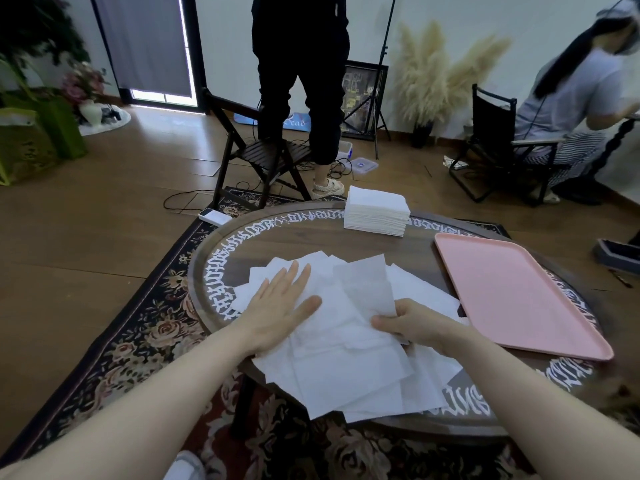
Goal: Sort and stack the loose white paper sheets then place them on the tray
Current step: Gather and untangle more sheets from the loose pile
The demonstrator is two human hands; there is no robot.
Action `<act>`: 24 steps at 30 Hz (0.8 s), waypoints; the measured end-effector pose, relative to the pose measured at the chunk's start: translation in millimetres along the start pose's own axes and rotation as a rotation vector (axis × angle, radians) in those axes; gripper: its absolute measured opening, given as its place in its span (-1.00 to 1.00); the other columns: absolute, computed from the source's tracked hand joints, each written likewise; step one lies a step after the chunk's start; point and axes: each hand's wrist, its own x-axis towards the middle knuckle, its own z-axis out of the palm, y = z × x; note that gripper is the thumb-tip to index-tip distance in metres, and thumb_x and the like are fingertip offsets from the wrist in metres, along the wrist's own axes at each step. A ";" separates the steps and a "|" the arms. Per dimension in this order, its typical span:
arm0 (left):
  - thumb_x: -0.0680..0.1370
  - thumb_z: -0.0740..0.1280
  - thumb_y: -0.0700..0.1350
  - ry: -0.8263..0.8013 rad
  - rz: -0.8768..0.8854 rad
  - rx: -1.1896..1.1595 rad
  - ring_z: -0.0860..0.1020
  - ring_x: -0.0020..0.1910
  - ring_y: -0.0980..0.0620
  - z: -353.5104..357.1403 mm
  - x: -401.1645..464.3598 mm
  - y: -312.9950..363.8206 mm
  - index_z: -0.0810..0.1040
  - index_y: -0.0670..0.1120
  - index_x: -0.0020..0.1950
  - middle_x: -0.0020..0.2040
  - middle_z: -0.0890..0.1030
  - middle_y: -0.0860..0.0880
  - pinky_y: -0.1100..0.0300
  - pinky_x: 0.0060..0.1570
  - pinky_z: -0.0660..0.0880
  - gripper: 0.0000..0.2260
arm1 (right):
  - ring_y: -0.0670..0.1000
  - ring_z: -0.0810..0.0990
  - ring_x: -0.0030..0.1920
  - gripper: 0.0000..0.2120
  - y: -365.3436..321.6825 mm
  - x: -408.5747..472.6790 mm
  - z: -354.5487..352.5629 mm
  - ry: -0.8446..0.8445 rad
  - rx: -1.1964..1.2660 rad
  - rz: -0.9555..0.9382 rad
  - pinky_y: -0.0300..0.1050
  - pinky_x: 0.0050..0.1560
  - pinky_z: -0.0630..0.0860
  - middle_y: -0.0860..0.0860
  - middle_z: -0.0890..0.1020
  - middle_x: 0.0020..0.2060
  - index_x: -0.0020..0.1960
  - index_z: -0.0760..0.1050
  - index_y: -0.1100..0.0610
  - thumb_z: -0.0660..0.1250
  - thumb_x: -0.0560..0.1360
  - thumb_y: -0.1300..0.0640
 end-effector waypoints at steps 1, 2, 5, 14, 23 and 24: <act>0.53 -0.19 0.39 -0.004 -0.040 -0.007 -0.28 0.56 0.14 1.6 3.1 -2.1 -0.26 0.16 0.56 0.59 -0.28 0.11 0.12 0.52 -0.31 -0.33 | -0.03 0.37 -0.42 -0.74 -0.9 0.5 0.1 -0.011 0.014 -0.013 -0.22 -0.39 0.29 -0.08 0.45 -0.49 -0.21 0.53 0.12 0.27 0.63 0.10; 0.60 -0.17 0.30 -0.005 -0.076 -0.013 -0.26 0.57 0.13 2.7 6.7 -4.5 -0.24 0.15 0.57 0.60 -0.26 0.10 0.11 0.52 -0.30 -0.41 | -0.06 0.38 -0.45 -0.71 -2.1 1.8 0.4 -0.022 0.035 -0.026 -0.24 -0.41 0.30 -0.11 0.45 -0.52 -0.26 0.52 0.10 0.27 0.64 0.10; 0.67 -0.11 0.19 0.023 -0.113 0.002 -0.21 0.58 0.12 1.9 15.4 -13.6 -0.18 0.15 0.59 0.60 -0.20 0.13 0.10 0.52 -0.27 -0.49 | -0.18 0.45 -0.52 -0.74 -7.3 7.2 5.1 -0.046 0.073 -0.051 -0.33 -0.46 0.34 -0.19 0.51 -0.54 -0.23 0.54 0.06 0.27 0.64 0.10; 0.69 -0.12 0.14 0.054 -0.158 0.081 -0.17 0.58 0.14 11.9 15.6 -34.5 -0.07 0.17 0.60 0.61 -0.10 0.14 0.11 0.49 -0.29 -0.54 | -0.06 0.49 -0.52 -0.73 -15.8 24.6 12.2 0.129 0.075 0.034 -0.29 -0.51 0.38 -0.08 0.56 -0.53 -0.26 0.52 0.13 0.32 0.60 0.09; 0.67 -0.12 0.18 0.068 -0.149 0.085 -0.15 0.58 0.15 13.1 17.6 -39.6 -0.05 0.17 0.60 0.61 -0.08 0.15 0.11 0.50 -0.27 -0.52 | 0.03 0.64 -0.25 -0.83 5.8 9.2 -19.5 0.239 0.096 0.074 -0.17 -0.28 0.55 0.03 0.68 -0.23 -0.16 0.58 0.13 0.34 0.59 0.12; 0.67 -0.12 0.18 0.068 -0.150 0.092 -0.15 0.58 0.15 13.6 18.1 -40.3 -0.05 0.17 0.60 0.61 -0.08 0.15 0.10 0.50 -0.27 -0.52 | 0.06 0.67 -0.19 -0.85 10.5 6.4 -25.1 0.238 0.119 0.078 -0.14 -0.21 0.58 0.05 0.71 -0.18 -0.12 0.60 0.15 0.35 0.58 0.11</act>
